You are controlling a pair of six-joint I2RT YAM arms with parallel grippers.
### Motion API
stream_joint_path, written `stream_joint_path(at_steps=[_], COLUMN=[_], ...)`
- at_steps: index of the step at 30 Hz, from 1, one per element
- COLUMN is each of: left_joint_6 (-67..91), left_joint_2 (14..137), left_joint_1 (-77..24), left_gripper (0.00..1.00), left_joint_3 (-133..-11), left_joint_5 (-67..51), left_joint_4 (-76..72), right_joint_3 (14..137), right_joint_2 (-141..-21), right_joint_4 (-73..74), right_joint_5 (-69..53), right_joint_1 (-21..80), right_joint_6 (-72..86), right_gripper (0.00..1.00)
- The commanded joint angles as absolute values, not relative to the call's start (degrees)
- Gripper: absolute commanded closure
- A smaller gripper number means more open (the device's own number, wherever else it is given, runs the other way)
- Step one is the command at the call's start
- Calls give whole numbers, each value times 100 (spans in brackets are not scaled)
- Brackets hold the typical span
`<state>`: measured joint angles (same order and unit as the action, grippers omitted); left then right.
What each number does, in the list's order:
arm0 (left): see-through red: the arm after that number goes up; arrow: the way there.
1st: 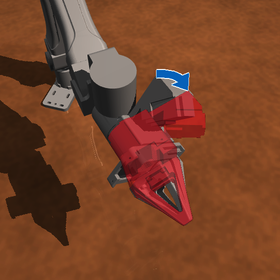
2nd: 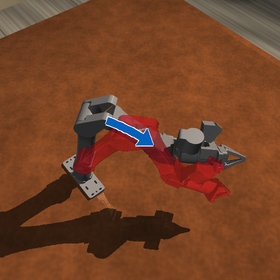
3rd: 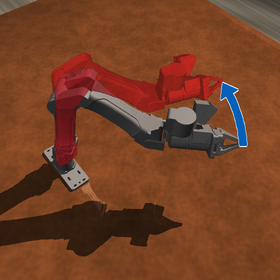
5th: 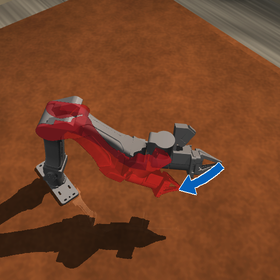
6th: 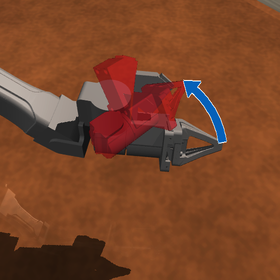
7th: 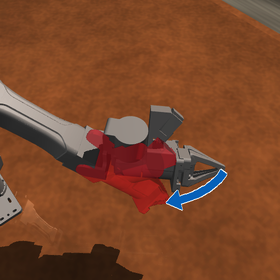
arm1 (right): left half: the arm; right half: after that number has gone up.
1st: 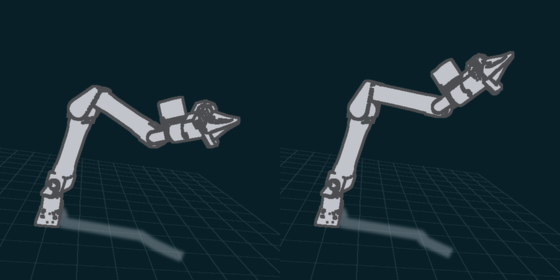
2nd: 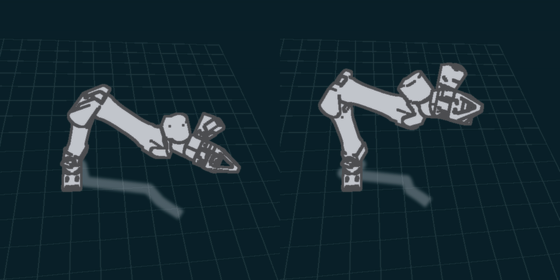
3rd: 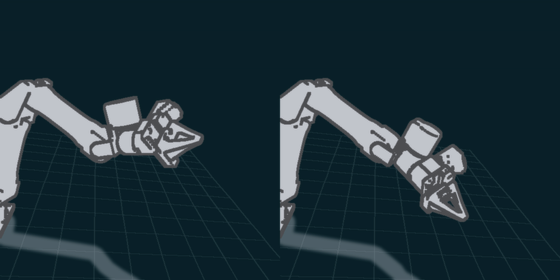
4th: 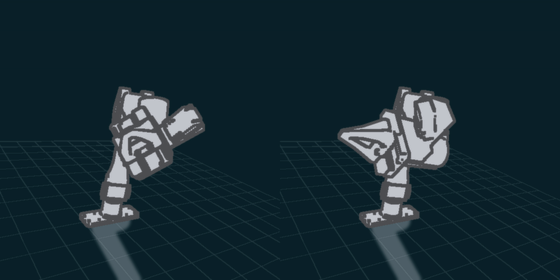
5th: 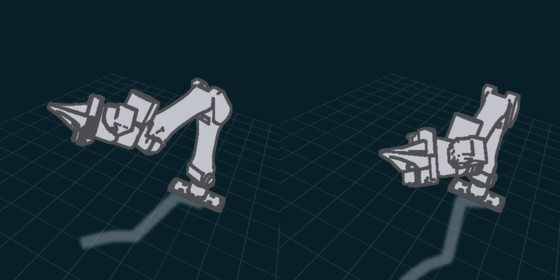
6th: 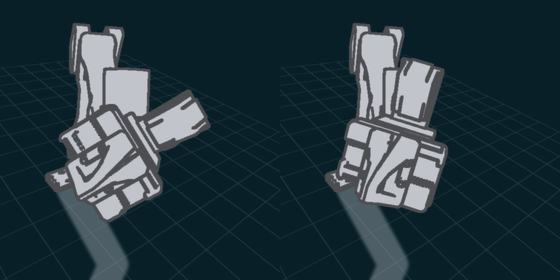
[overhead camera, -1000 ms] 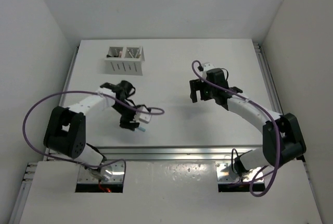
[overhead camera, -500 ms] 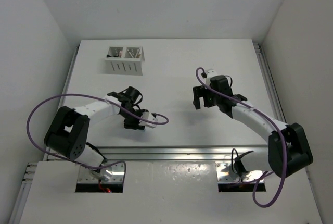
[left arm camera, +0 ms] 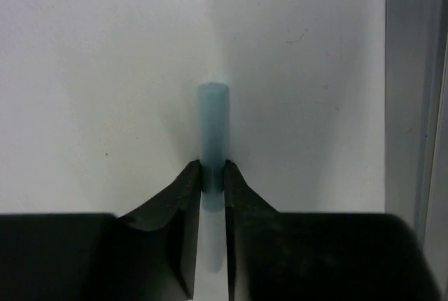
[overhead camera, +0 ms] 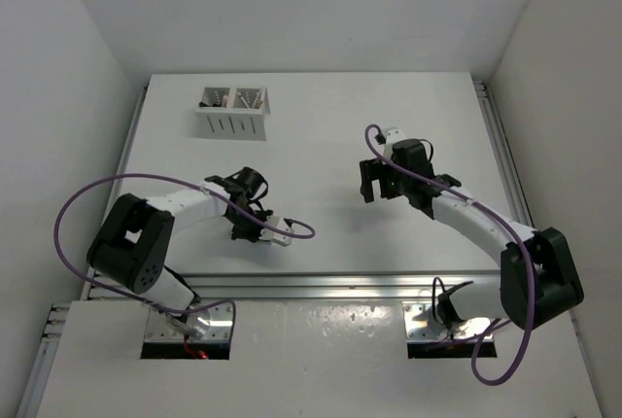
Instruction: Organize the makeup
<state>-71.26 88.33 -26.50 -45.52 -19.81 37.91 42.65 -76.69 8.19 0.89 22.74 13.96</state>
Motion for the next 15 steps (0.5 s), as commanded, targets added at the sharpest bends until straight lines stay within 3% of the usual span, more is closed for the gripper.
stream_joint_path(at_steps=[1,3,9,15], left_joint_6=[-7207,-7120,-6321,-4837], left_joint_2=[8947,8947,9017,9649], left_joint_1=[-2725,-2725,-2093,-102], left_gripper=[88,100,100,100], left_joint_3=[-4395,-4395,-5376,-8693], left_joint_5=[-1942,-1942,-2679,-5199], left_joint_4=[3647,3647,3909,4210], right_joint_3=[4518,4526,4684,5202], right_joint_2=[-7699,-7761,-8041,-8525], right_joint_4=[650,642,519,431], right_joint_5=[70,79,35,-210], right_joint_1=[2311,2277,2276,2250], right_joint_6=[1310,1318,1353,1362], right_gripper=[6,6,6,6])
